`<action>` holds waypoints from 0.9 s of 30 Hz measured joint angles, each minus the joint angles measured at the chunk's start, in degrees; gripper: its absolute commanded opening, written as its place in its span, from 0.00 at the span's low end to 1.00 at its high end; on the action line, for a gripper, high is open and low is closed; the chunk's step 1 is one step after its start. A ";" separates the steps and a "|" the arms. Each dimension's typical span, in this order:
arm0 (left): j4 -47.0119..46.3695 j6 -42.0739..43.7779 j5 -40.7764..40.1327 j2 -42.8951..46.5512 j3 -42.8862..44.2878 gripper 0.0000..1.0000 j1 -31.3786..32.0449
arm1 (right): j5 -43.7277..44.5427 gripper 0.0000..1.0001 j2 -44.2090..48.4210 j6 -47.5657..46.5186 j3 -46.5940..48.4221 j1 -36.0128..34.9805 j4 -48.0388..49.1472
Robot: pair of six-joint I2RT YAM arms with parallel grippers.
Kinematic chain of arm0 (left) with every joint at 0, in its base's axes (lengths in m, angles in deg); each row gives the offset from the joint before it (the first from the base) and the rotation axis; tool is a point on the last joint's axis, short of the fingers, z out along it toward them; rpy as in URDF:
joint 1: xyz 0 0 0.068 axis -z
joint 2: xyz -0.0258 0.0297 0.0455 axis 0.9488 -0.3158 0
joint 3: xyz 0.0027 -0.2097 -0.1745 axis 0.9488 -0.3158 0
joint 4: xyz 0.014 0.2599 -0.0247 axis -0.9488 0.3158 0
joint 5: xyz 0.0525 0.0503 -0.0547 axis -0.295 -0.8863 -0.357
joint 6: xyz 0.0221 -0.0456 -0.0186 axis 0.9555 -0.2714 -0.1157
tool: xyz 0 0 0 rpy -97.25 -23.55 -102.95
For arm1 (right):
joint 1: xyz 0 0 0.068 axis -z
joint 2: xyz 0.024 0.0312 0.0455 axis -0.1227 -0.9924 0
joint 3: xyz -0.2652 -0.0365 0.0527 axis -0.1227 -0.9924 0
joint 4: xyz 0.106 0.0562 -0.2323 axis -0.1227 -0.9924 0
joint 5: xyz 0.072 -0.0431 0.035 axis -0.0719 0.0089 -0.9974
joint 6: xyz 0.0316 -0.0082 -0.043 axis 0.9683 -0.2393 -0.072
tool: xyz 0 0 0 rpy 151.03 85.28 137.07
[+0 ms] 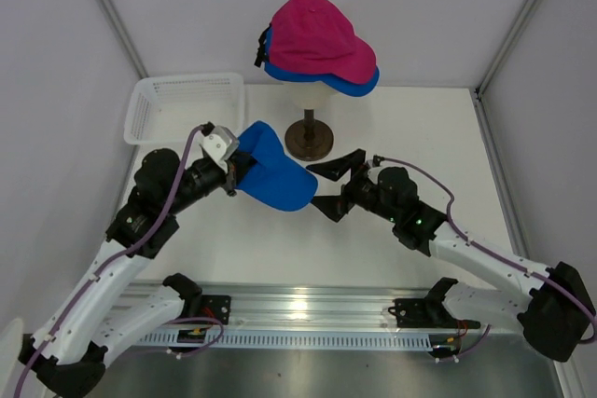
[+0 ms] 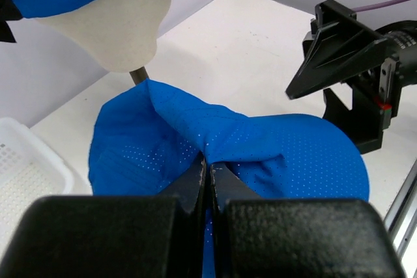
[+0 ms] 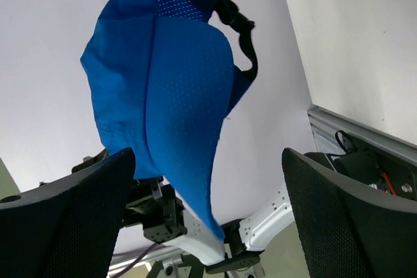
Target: Stack the hats
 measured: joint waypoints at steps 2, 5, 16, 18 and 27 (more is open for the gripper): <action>-0.42 -0.59 -1.70 -0.72 -0.13 0.01 1.66 | 0.72 0.94 -1.81 0.15 0.42 -0.48 1.62; -0.50 -0.92 -3.56 -1.14 -0.61 0.01 3.76 | 2.12 0.86 -3.96 0.22 0.94 -1.01 4.07; -1.68 -0.90 -9.57 -1.36 -2.89 0.12 7.37 | 6.21 0.00 -4.92 -2.97 7.56 -2.05 3.96; -1.77 -0.81 -10.80 -1.11 -2.89 0.58 7.39 | 6.10 0.00 -4.66 -5.81 8.68 -1.38 1.84; -1.97 -8.48 -28.35 10.27 -2.27 1.00 7.41 | -0.44 0.00 -8.72 -27.36 29.68 0.09 -7.80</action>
